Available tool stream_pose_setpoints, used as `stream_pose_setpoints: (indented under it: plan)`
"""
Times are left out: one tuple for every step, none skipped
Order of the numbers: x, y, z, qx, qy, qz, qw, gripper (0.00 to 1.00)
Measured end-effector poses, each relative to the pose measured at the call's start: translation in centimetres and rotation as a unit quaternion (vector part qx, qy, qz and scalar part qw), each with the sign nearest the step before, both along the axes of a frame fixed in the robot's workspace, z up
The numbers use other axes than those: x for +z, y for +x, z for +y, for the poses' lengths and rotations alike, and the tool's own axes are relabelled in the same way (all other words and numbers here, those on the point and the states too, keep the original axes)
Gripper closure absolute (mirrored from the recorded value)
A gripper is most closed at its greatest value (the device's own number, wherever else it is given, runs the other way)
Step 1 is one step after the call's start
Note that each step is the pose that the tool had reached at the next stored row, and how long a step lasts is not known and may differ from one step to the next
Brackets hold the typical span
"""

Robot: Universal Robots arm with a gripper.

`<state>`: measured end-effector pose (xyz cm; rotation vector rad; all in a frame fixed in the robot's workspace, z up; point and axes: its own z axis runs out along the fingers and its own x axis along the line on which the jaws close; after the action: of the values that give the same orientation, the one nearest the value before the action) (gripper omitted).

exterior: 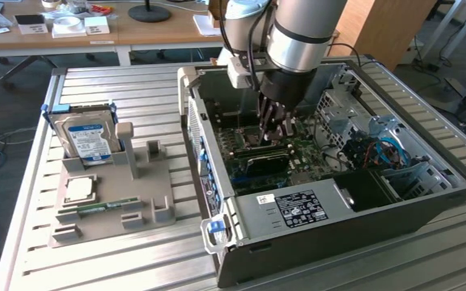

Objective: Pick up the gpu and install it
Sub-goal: 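Press down on the gpu until it lock into place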

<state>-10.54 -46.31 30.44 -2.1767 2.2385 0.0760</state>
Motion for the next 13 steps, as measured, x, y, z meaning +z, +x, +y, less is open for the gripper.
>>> stream_pose_setpoints:
  plan:
    - [0.0,0.0,0.0,0.0,0.0,0.0,1.0,0.89]
    - [-0.02,0.0,0.0,0.0,0.0,0.0,1.0,0.89]
    - [-0.12,0.0,0.0,0.0,0.0002,-0.0001,1.0,0.89]
    - [-0.27,0.0,0.0,0.0,0.0001,-0.0001,1.0,0.89]
    - [-0.44,0.0,0.0,0.0,0.0001,0.0,1.0,0.89]
    - [-0.61,0.0,0.0,0.0,0.0001,-0.0001,1.0,0.89]
    - [-0.78,0.0,0.0,0.0,0.0002,-0.0001,1.0,0.89]
    - [-0.94,0.0,0.0,0.0,0.0003,-0.0001,1.0,0.89]
    - [-1.02,0.1,0.0,0.0,0.0003,0.0,1.0,0.89]
    - [-1.07,0.3,0.0,0.0,0.0003,0.0,1.0,0.89]
    - [-1.09,0.3,0.0,0.0,0.0002,0.0,1.0,0.89]
    - [-1.09,0.3,0.0,0.0,0.0002,0.0,1.0,0.89]
    - [-1.11,0.3,0.0,0.0,0.0002,0.0,1.0,0.89]
